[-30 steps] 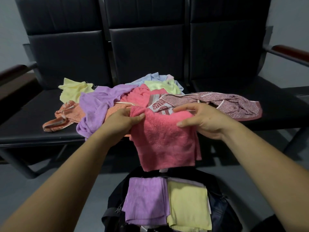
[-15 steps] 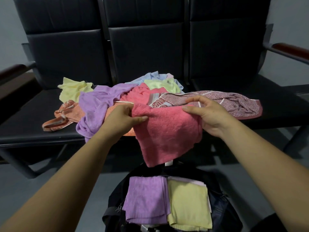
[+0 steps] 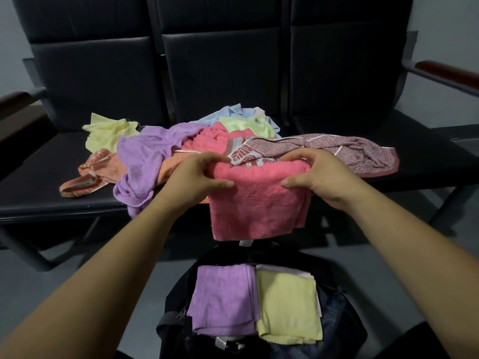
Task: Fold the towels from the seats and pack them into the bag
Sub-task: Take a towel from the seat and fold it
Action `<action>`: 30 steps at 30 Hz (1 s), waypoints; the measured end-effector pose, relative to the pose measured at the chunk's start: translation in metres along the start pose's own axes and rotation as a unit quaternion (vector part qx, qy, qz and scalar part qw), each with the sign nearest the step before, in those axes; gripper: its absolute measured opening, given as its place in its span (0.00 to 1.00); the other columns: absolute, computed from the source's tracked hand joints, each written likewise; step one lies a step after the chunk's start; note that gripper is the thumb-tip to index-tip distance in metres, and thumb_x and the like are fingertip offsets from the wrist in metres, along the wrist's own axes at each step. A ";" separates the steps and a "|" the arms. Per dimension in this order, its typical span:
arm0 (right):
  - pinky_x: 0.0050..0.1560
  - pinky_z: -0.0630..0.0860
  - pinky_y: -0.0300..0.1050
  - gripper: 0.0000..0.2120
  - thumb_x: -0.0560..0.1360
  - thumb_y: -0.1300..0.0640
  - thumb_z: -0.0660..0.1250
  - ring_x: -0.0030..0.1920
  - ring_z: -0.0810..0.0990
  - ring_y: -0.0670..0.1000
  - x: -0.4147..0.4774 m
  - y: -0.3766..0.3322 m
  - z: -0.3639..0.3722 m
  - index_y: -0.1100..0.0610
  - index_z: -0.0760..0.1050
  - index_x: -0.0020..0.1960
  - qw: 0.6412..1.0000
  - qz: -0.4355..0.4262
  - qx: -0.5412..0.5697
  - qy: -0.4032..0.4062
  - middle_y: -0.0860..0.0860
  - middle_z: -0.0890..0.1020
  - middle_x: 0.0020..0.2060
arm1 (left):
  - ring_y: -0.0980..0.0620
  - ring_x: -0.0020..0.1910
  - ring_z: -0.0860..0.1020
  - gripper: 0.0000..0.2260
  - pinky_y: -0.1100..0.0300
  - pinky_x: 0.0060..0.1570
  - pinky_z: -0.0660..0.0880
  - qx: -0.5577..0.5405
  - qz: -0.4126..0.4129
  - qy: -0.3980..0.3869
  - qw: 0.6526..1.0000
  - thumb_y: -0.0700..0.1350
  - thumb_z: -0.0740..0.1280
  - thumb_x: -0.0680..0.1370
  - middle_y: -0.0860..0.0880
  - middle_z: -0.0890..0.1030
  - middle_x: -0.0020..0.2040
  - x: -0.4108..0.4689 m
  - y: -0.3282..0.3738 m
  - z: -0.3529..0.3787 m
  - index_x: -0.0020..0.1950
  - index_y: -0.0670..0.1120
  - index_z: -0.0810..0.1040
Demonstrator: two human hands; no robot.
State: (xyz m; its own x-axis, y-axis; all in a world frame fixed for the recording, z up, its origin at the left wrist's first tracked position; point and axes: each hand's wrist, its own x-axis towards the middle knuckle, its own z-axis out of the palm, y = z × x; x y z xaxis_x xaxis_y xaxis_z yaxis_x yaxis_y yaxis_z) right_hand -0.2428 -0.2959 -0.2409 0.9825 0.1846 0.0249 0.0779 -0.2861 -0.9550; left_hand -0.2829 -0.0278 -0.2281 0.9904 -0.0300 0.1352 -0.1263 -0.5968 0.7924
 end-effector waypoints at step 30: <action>0.40 0.82 0.50 0.11 0.76 0.65 0.69 0.37 0.82 0.54 -0.074 0.200 0.005 0.61 0.79 0.58 0.869 0.484 0.029 -0.100 0.57 0.84 0.41 | 0.51 0.36 0.77 0.15 0.57 0.33 0.77 -0.010 -0.183 -0.271 0.945 0.56 0.67 0.80 0.47 0.77 0.40 -0.067 -0.114 0.178 0.52 0.45 0.70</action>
State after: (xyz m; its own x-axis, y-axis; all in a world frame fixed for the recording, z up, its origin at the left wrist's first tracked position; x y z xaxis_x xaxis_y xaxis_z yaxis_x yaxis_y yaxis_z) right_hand -0.3004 -0.3623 -0.4354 0.5332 0.0448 -0.8448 -0.7833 -0.3509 -0.5131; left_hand -0.3244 -0.1007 -0.4335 0.8505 -0.2347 -0.4707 0.2345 -0.6319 0.7387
